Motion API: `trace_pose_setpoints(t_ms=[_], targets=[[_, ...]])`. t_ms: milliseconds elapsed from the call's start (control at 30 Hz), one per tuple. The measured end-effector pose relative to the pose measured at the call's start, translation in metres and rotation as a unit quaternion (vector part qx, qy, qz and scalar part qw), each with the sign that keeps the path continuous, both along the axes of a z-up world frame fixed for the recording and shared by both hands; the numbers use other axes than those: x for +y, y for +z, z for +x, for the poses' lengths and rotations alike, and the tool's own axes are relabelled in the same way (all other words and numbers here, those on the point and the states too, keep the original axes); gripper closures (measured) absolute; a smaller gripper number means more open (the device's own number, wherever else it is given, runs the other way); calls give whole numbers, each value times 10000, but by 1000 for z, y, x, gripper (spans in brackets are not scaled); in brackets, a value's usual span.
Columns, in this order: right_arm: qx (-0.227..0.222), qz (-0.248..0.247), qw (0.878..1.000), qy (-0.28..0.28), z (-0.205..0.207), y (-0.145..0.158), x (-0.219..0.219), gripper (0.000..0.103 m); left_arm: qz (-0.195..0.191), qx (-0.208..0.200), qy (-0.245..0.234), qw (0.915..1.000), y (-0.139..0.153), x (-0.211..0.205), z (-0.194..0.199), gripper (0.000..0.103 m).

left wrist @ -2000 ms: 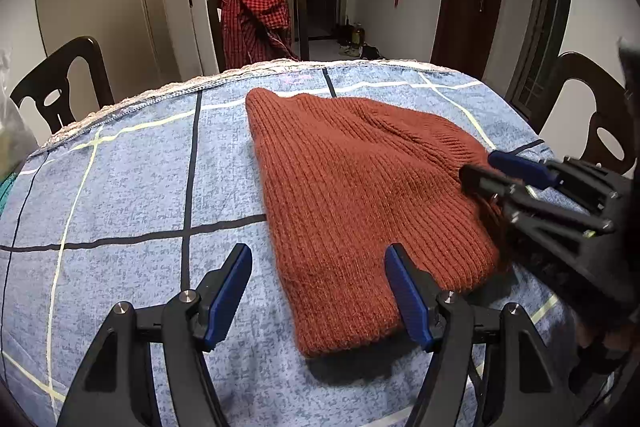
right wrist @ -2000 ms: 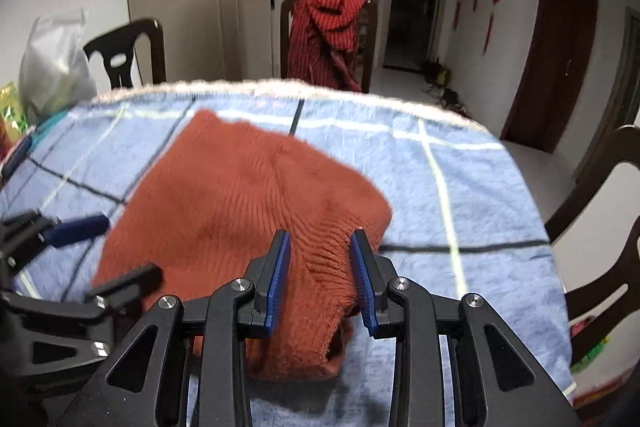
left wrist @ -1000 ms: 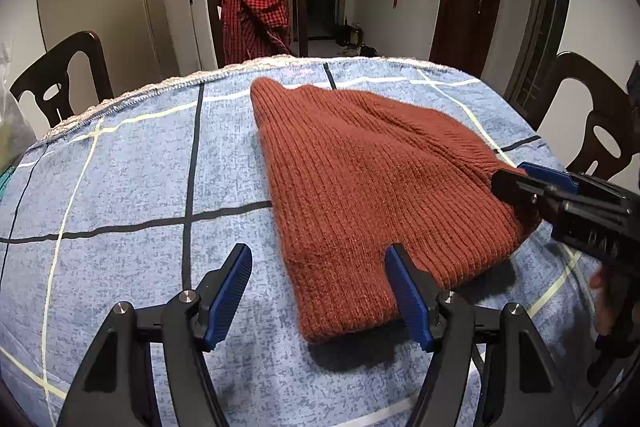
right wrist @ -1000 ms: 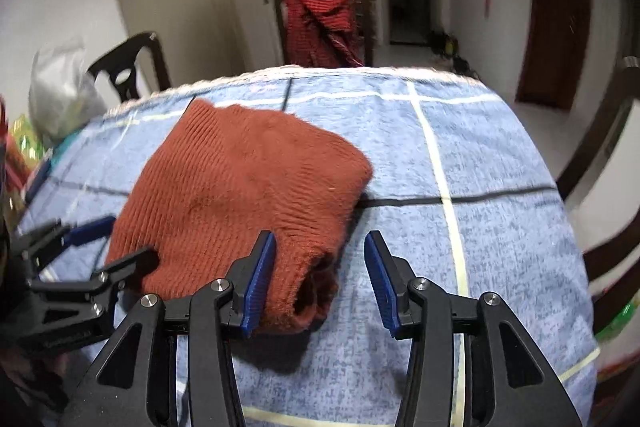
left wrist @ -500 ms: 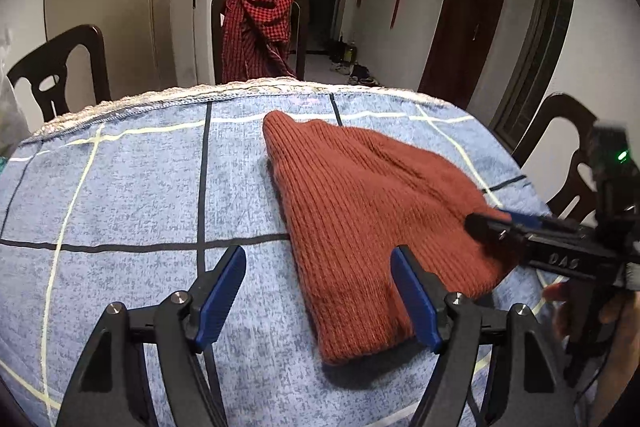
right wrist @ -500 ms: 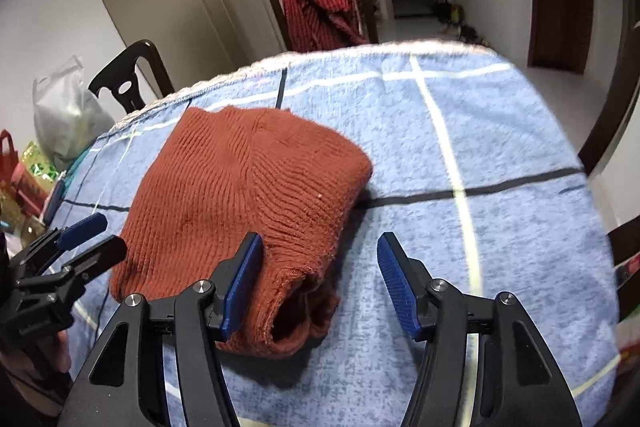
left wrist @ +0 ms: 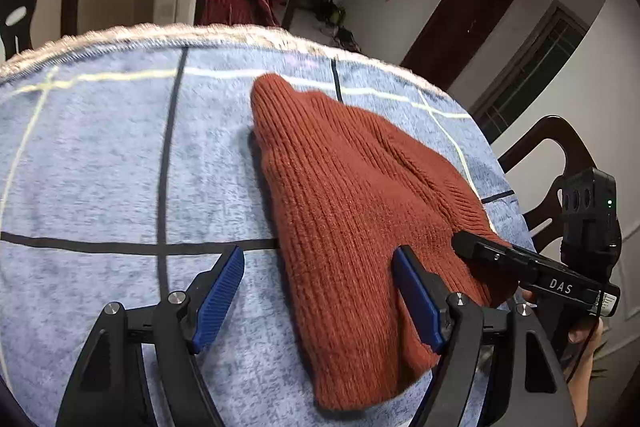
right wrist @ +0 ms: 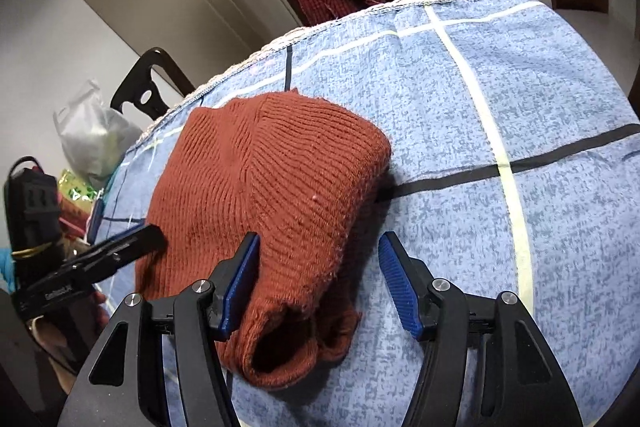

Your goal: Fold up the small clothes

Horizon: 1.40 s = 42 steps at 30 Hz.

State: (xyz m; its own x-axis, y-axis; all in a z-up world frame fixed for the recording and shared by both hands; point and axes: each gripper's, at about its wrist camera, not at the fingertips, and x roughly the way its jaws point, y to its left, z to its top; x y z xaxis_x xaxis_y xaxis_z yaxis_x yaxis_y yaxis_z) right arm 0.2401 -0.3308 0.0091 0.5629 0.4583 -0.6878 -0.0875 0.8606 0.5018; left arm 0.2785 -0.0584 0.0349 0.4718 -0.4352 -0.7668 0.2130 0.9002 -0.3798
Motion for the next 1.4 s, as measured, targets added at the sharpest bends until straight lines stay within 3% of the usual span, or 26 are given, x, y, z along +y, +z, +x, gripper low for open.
trace_pose_setpoints(t_ms=[167, 300, 433, 633, 700, 767, 1000, 1400], targets=[[89, -7, 9999, 126, 8, 2, 6, 42, -358, 351, 57, 9987, -8, 1, 8, 25], [89, 84, 9999, 93, 13, 0, 8, 42, -200, 336, -34, 9992, -10, -3, 9, 25], [108, 116, 9999, 43, 16, 0, 8, 42, -333, 531, -65, 9980, -16, -4, 15, 25], [95, 178, 9997, -119, 14, 0, 7, 43, -284, 481, -50, 9984, -18, -11, 15, 25], [108, 211, 9996, -146, 12, 0, 7, 48, -349, 485, -70, 9982, -18, -13, 14, 33], [149, 313, 9993, -131, 12, 0, 9, 57, -347, 463, -107, 9983, -17, -17, 13, 35], [73, 297, 9992, -248, 8, 6, 14, 69, -163, 259, -139, 9994, -10, -21, 12, 56], [-309, 181, 9991, -242, -6, 32, 30, 74, -85, 55, -136, 9999, 7, -14, 6, 64]])
